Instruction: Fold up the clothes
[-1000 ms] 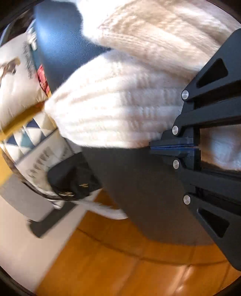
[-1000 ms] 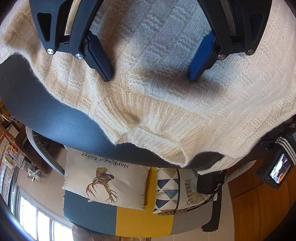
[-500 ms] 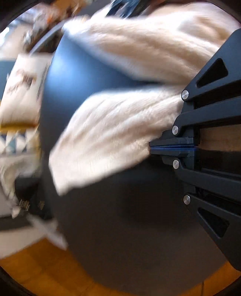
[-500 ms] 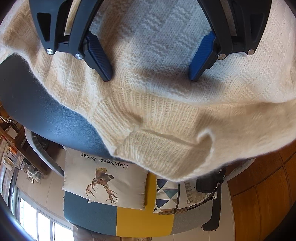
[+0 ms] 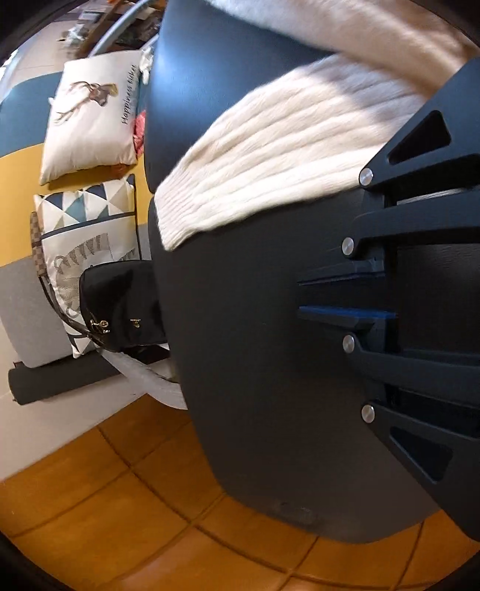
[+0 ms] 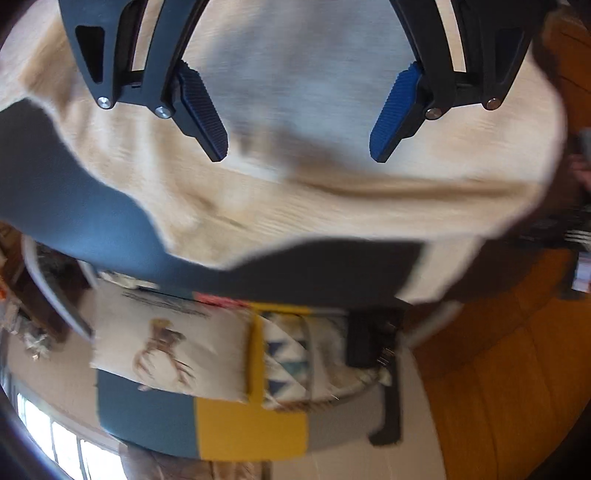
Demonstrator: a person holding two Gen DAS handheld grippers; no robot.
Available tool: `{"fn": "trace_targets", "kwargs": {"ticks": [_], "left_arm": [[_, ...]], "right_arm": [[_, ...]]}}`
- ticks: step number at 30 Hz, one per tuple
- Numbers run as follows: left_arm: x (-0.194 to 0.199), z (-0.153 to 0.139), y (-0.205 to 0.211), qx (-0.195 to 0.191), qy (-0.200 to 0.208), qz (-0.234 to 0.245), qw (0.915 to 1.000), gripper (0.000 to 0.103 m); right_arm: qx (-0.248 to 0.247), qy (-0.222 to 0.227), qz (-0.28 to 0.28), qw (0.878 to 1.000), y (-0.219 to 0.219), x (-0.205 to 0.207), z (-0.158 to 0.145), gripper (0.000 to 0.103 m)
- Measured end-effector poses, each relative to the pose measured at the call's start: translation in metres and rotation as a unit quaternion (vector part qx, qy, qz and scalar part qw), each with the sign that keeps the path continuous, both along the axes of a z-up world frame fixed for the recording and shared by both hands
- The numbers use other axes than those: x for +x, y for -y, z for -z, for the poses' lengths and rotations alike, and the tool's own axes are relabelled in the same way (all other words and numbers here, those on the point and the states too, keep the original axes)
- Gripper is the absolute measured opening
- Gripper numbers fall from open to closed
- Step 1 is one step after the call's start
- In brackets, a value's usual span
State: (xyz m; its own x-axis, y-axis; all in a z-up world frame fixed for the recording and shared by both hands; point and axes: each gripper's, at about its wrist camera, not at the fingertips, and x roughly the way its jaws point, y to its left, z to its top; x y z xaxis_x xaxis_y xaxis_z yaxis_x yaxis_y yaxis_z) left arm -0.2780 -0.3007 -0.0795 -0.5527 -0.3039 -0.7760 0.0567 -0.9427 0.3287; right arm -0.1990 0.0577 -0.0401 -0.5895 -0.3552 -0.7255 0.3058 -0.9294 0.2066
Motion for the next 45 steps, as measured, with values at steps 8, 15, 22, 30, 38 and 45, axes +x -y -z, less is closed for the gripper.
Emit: {"fn": "trace_targets", "kwargs": {"ticks": [8,15,22,30,38,45], "left_arm": [[-0.047,0.022,-0.010,0.073,0.049,-0.009,0.9961,0.025],[-0.067,0.021,-0.014,0.045,0.046,-0.024,0.9976,0.029],[-0.074,0.019,-0.010,0.068,0.031,-0.039,0.9964,0.024],[-0.078,0.025,-0.047,-0.026,0.031,-0.013,0.9991,0.000],[-0.066,0.002,-0.013,0.119,0.035,-0.013,0.9922,0.000],[-0.060,-0.007,0.010,0.273,0.063,0.005,0.9598,0.017]], "right_arm": [[0.007,0.017,-0.172,0.985,0.127,0.023,-0.014,0.081],[0.123,0.035,-0.160,0.979,0.149,0.040,0.039,0.068],[0.092,0.024,-0.155,0.983,0.135,0.048,0.042,0.065],[0.072,0.015,-0.150,0.986,0.134,0.045,0.040,0.065],[0.059,0.009,-0.141,0.988,0.137,0.040,0.044,0.065],[0.034,0.012,-0.135,0.990,0.132,0.036,0.047,0.065]]}}
